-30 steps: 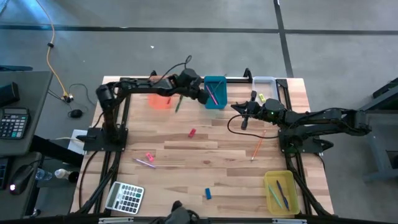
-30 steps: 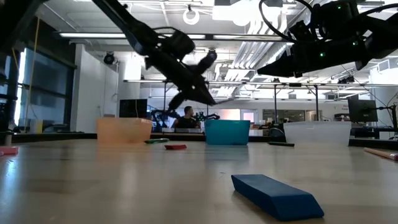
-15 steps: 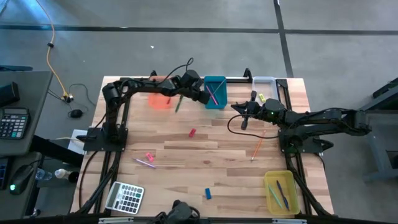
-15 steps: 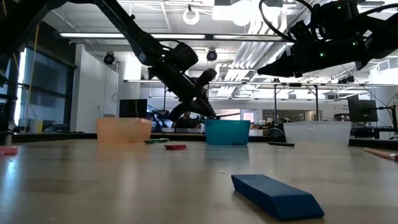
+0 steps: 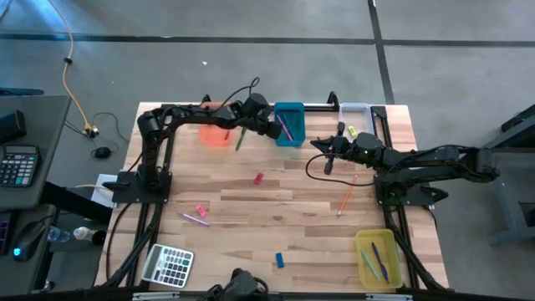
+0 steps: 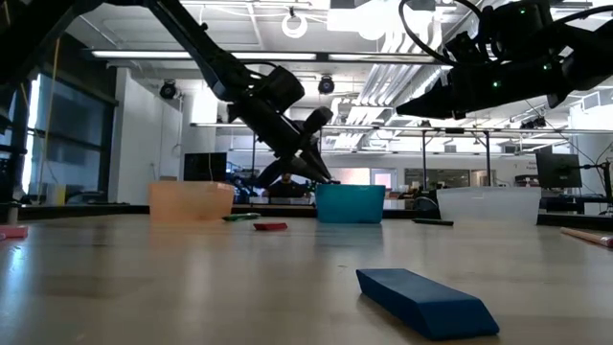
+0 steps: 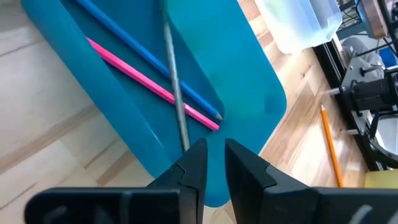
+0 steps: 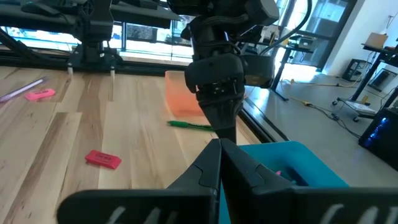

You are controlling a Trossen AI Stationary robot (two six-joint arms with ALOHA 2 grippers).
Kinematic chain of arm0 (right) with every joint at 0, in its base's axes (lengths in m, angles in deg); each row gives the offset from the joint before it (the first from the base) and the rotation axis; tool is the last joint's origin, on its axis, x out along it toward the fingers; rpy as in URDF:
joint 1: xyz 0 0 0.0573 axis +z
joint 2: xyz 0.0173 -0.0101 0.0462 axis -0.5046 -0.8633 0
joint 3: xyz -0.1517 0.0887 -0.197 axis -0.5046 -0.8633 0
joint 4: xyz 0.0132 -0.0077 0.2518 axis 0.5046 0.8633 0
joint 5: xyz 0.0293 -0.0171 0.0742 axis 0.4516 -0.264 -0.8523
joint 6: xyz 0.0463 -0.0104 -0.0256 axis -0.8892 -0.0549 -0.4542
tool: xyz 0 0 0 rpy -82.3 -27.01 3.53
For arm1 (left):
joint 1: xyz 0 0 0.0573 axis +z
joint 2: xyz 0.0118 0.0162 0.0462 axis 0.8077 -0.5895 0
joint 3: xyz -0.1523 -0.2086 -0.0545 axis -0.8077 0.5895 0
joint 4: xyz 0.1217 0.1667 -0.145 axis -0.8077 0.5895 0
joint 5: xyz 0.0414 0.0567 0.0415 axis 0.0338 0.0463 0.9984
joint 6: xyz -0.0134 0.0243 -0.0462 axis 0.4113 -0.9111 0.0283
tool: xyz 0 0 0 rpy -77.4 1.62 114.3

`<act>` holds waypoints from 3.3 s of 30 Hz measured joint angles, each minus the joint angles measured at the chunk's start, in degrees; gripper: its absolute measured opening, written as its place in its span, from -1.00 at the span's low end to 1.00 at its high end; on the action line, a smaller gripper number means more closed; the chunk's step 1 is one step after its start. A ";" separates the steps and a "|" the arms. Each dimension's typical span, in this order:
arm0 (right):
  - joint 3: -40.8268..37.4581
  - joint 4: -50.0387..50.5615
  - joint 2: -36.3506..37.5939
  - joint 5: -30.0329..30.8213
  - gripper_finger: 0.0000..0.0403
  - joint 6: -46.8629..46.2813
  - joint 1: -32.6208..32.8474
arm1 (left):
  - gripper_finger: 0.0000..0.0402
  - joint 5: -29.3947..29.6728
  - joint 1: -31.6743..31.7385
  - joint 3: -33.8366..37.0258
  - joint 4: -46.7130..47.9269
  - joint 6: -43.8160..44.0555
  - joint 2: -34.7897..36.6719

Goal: Sort crayons/erasers/pens/pencils in bins
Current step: Put the blue eraser into the transparent bin

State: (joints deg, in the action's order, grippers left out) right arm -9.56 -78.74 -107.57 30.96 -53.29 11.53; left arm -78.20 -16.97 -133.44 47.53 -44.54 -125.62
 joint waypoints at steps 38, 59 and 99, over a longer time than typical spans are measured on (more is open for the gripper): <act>0.02 1.14 0.00 2.88 -1.00 -0.05 0.01 | -1.00 9.47 -11.17 28.94 -38.09 -29.91 18.76; 9.59 28.66 -0.02 19.20 -1.00 -12.06 5.56 | -1.00 8.93 -12.66 55.87 -75.49 -34.03 24.73; 63.00 81.58 -47.62 7.48 -0.99 -94.07 42.06 | -1.00 13.10 -15.20 67.08 -85.01 -37.61 24.60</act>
State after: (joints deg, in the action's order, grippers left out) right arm 53.44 2.84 -155.19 38.45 -147.36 53.59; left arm -65.11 -32.17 -66.36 -37.48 -82.15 -101.02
